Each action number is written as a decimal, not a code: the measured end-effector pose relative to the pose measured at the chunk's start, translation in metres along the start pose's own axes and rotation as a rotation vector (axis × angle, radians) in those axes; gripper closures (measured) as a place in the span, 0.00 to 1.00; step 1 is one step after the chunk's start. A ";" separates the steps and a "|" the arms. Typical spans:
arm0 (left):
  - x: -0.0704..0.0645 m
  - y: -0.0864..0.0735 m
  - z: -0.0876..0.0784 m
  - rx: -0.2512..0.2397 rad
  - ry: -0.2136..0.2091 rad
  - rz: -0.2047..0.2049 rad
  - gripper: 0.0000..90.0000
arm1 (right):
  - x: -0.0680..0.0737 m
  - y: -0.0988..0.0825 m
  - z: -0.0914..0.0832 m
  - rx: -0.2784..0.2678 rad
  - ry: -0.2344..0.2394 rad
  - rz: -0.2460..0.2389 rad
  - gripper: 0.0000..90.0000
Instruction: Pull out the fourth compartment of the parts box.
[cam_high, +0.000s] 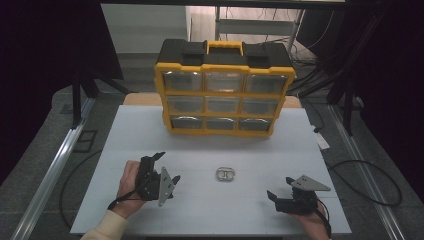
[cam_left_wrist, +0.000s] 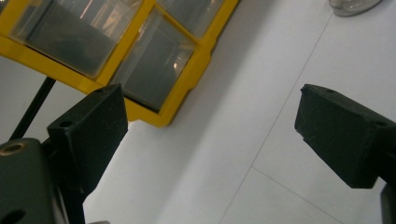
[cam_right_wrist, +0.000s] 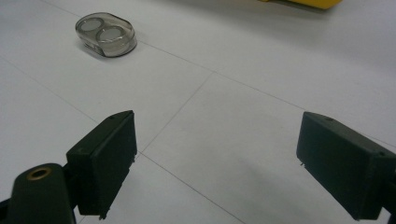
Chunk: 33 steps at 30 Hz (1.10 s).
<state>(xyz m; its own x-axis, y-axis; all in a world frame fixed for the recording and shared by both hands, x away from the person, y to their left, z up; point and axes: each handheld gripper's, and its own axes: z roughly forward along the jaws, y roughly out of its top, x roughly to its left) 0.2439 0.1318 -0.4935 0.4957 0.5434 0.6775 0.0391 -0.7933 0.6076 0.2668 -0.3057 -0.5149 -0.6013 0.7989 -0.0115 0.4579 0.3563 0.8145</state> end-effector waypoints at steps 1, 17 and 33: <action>0.000 0.001 0.000 0.001 0.000 -0.001 0.11 | 0.000 0.000 0.000 0.001 0.000 -0.001 0.14; 0.009 0.011 0.005 -0.009 0.015 -0.007 0.11 | 0.001 -0.001 -0.003 -0.002 -0.010 0.005 0.14; 0.028 0.029 0.013 -0.023 0.040 0.005 0.11 | 0.001 -0.001 -0.005 -0.015 -0.004 0.007 0.14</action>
<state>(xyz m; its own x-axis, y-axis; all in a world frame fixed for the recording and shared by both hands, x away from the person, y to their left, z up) 0.2705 0.1203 -0.4626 0.4605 0.5504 0.6964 0.0163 -0.7896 0.6134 0.2626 -0.3075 -0.5127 -0.5955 0.8033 -0.0078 0.4520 0.3431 0.8234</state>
